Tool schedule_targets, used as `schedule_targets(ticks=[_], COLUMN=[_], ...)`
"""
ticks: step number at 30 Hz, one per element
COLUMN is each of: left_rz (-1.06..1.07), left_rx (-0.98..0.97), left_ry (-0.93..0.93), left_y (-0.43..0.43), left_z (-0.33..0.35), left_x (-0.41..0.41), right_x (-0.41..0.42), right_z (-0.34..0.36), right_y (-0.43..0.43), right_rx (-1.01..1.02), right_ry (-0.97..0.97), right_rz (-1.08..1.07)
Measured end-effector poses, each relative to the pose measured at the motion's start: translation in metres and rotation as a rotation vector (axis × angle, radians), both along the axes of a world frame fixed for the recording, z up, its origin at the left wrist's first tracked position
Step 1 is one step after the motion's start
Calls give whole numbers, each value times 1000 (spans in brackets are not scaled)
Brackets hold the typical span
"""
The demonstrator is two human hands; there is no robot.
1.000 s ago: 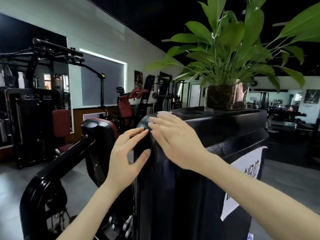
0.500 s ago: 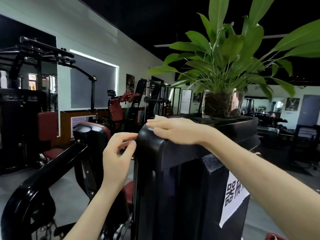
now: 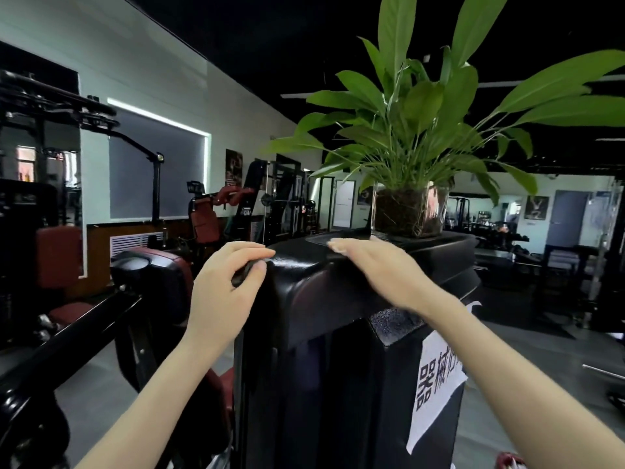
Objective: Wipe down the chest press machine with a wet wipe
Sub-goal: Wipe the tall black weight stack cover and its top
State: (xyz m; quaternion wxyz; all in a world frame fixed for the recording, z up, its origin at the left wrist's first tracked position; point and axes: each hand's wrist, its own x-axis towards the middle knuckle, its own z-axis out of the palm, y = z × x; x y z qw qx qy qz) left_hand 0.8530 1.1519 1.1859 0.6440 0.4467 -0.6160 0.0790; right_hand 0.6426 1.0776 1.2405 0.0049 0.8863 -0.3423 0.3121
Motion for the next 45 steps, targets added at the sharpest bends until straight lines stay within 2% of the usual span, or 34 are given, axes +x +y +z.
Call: schedule_targets(ticks=[3,6,9,12,18,21,23,24,28,32,34,38,42,43,45], left_rz=[20,11,6,-8,10,21,15,9,30,46,54,67,63,58,46], left_rx=[50,117,207,294,474,534,574,596,662,685,690,678,672,670,668], left_ry=[-96,-126,-133,-183,-290,-331,-366,-384,-453,-507,-525,-559,-554,-549,-540], left_y=[-7,-16,-26,-35,-47,-53,-56,-57,-58,-58,-59,-60,-61,-61,-61], left_z=[18,36,49,57,71,76,76,76,75,77,77,76,76,76,75], left_x=[-6,-10,-14,-18,-21,-22,-22,-23,-23,-25,-25,-24,-24,-24,-24], right_x=[-17,-19,-21,-28,-41,-43,-39,-37,-35,-26,-15,-10,-17,-15,-7], right_z=[16,25,33,45,62,60,56,55,60,67,61,52,60,61,62], right_y=[-18,-14,-15,-30,-74,-89,-86,-84,-76,-84,-86,-81,-82,-82,-84], right_rx=[194,150,211,219,9,-115,-135,-103,274,428,483,480,215,239,313], right_ry=[-109,-215,-117,-23,174,-10,-110,-95,216,346,312,211,19,60,281], right_rz=[19,82,137,91,-216,-355,-318,-272,-143,-130,-72,76,66,80,94])
